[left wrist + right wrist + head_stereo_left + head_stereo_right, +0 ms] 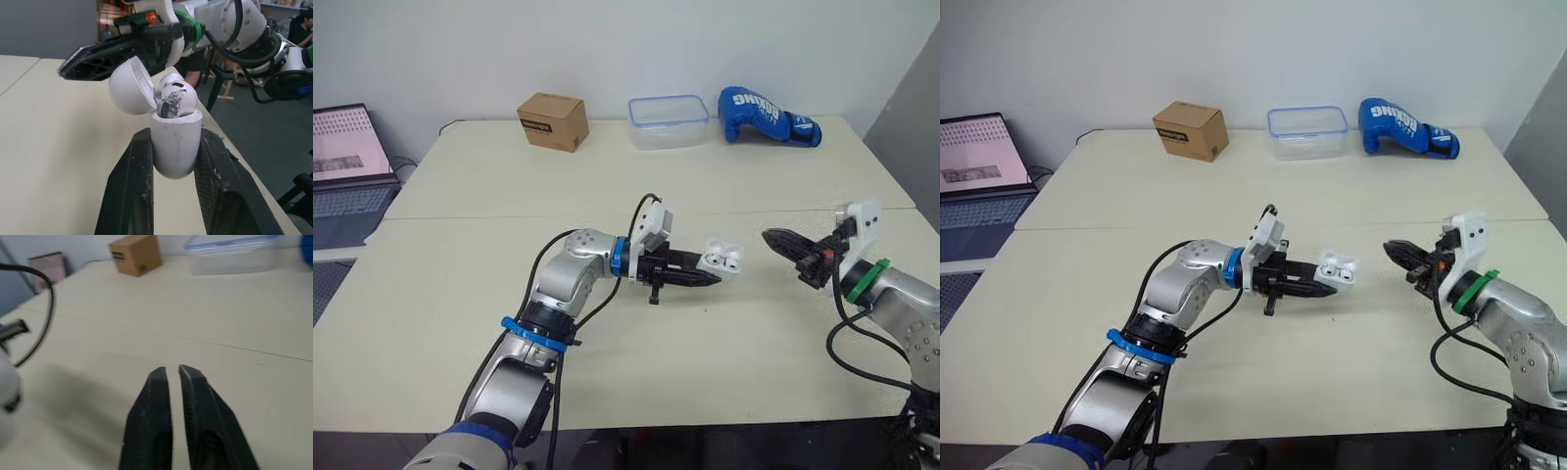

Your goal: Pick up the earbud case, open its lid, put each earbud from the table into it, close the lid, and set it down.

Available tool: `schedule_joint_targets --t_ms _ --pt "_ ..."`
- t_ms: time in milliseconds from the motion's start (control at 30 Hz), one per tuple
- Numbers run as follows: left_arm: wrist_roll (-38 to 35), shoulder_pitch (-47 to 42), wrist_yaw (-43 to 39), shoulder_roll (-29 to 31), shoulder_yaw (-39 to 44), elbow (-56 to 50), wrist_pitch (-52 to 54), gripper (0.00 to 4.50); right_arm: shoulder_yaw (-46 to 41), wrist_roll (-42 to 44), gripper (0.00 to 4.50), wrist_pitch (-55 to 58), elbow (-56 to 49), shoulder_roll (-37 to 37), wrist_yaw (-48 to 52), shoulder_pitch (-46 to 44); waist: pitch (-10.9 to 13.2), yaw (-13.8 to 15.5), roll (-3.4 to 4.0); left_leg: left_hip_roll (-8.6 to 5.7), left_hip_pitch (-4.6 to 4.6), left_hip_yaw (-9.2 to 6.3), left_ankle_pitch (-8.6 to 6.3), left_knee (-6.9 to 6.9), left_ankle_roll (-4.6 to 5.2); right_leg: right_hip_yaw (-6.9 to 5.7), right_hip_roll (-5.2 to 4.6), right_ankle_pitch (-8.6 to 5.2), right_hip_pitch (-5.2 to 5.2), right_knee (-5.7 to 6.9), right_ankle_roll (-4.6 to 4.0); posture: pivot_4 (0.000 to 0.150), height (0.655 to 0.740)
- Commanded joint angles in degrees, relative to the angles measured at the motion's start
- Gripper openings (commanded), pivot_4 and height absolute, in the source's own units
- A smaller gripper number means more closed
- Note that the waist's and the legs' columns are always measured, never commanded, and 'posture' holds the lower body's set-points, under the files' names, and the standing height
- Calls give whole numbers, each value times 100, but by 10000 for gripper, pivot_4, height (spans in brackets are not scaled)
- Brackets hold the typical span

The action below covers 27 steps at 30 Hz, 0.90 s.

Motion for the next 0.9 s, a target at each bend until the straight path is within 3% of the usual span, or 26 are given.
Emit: schedule_joint_targets --t_ms 33,133,300,500,633,733,900 --pt "135 -60 23 -35 -105 -102 -227 7357 97 851 466 600 -365 -122 213 -237 1 7 1 0 1 -1 0 0 0 -1 0 0 0 0 0 1500 7400" --pt "182 -93 80 -63 -91 11 -267 7357 114 1374 466 991 -570 -230 160 -339 1 16 2 1 -1 -5 0 1 0 -5 0 0 -1 1 0 1500 7400" --pt "204 -94 144 -91 -44 55 -284 7357 277 1351 466 990 -979 -460 62 -91 1 20 1 1 -1 -5 0 1 0 -5 0 0 -1 2 0 1500 7400" --pt "114 -107 310 -207 46 19 -32 7357 561 406 466 152 -1329 -547 -60 448 1 20 1 -1 -1 -3 0 4 0 -4 0 0 -1 6 0 1500 7400" --pt "-49 -47 630 -256 200 -79 535 7357 -298 654 466 -405 -1831 -254 -440 560 2 22 2 0 -2 -5 0 5 0 -5 0 0 -1 7 0 1500 7400" --pt "-221 -144 1231 -317 356 30 1705 7357 -661 504 5982 -518 -2356 -733 -99 1191 1 39 2 -3 -4 -8 0 4 0 -6 -2 0 -1 4 0 1500 7400" --pt "-220 -323 2463 -775 641 532 2985 7357 39 -1300 23331 -1801 -2541 -1426 605 2803 2 43 0 -2 3 -7 0 8 1 -12 3 -1 9 11 2 1500 7400"
